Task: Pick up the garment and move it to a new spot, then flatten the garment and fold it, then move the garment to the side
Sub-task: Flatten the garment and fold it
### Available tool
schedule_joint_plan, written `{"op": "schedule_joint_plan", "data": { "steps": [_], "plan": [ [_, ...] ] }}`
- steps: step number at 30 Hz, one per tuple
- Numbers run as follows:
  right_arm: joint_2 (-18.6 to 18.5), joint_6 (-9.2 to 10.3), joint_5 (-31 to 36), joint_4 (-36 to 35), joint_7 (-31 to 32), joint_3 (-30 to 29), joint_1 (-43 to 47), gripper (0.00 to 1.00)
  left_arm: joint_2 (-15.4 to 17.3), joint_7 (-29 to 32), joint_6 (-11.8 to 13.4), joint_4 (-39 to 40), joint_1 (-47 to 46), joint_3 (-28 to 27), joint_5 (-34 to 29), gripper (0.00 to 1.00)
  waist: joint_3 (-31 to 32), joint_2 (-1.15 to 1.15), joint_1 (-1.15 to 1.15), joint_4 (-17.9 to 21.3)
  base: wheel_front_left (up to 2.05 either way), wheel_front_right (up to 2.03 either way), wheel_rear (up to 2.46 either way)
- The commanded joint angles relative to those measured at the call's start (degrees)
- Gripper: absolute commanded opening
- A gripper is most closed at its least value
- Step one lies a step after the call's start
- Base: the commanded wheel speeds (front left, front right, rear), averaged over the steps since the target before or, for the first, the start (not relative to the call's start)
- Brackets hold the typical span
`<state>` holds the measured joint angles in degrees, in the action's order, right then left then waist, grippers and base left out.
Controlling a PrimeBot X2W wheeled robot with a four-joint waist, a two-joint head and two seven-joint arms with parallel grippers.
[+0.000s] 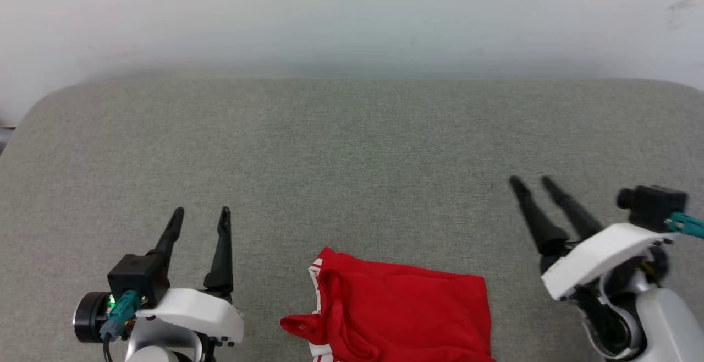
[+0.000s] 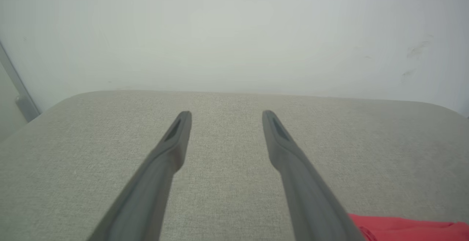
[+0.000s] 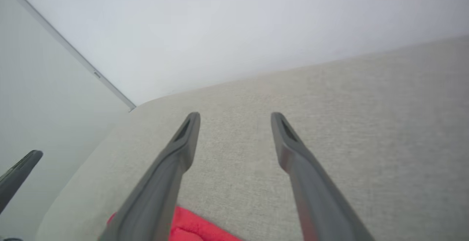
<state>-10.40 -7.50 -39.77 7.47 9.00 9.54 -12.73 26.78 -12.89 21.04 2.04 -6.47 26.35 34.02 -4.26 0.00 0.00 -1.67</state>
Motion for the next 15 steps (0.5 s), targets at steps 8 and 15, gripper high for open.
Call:
{"op": "schedule_joint_plan", "data": {
  "steps": [8,15],
  "plan": [
    [2.80,0.03,18.82,-5.80,-7.51,-13.03,5.71,1.00,-0.05,-1.42,1.44,-0.18,1.47,-1.39,-1.29,1.00,2.24,0.00,0.00,2.11,0.00,0.00,0.00],
    [4.64,0.03,25.43,-12.40,-7.60,-13.95,11.74,1.00,-0.19,-2.01,1.13,-0.92,3.77,-2.04,-1.50,1.00,4.64,0.00,0.00,2.55,0.00,0.00,0.00]
  ]
}}
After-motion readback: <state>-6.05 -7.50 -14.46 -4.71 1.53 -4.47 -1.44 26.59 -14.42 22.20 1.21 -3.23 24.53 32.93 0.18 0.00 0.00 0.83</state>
